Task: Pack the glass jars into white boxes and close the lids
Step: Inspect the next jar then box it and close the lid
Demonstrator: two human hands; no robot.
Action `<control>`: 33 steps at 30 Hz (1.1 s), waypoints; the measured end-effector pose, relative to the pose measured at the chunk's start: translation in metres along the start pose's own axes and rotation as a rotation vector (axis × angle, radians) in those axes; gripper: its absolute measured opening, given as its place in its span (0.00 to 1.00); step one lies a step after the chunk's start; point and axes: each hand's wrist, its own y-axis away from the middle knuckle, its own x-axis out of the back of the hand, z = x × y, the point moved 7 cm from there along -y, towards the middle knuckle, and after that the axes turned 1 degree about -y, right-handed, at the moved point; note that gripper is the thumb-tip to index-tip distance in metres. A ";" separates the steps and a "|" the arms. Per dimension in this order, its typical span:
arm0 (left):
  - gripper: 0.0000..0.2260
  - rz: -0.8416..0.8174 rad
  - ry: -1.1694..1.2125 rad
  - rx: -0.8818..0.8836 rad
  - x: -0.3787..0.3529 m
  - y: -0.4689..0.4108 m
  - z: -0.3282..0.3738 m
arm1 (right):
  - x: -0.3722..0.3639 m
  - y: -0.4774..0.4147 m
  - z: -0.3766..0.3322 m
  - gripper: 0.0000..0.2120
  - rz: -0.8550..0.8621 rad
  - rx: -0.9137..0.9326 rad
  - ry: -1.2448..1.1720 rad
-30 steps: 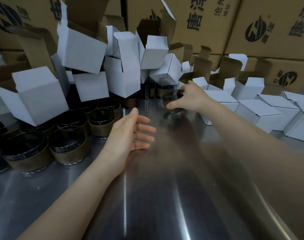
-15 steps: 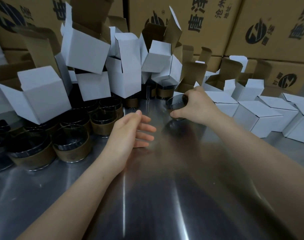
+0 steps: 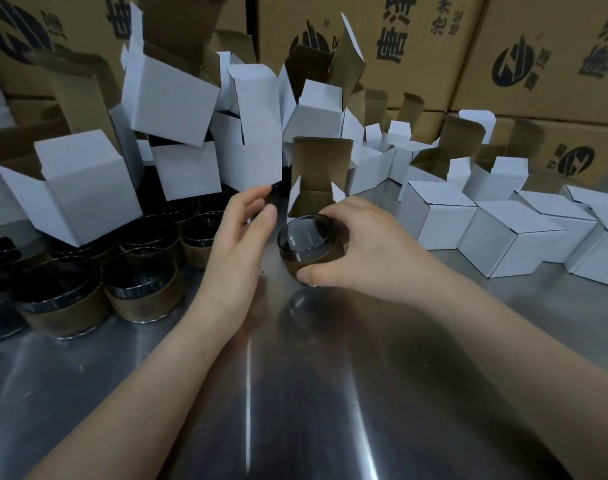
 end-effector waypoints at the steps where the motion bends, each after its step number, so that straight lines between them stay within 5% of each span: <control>1: 0.12 -0.018 0.020 0.007 -0.001 -0.001 -0.001 | -0.001 0.002 -0.003 0.19 -0.018 0.015 -0.003; 7: 0.20 -0.107 0.083 -0.010 -0.003 -0.003 -0.002 | 0.000 0.010 -0.017 0.28 -0.140 0.113 -0.029; 14: 0.11 -0.088 0.133 -0.010 -0.003 -0.004 -0.003 | 0.011 0.014 -0.021 0.31 -0.258 0.215 -0.286; 18: 0.10 -0.061 0.102 -0.022 -0.002 -0.004 -0.002 | 0.032 0.006 -0.013 0.29 -0.178 0.220 -0.619; 23: 0.15 -0.109 0.021 -0.081 -0.007 -0.002 -0.002 | 0.032 -0.014 -0.007 0.23 -0.063 0.175 -0.759; 33: 0.21 -0.034 -0.039 -0.128 -0.001 -0.004 -0.002 | 0.022 -0.033 -0.009 0.16 0.015 0.159 -0.694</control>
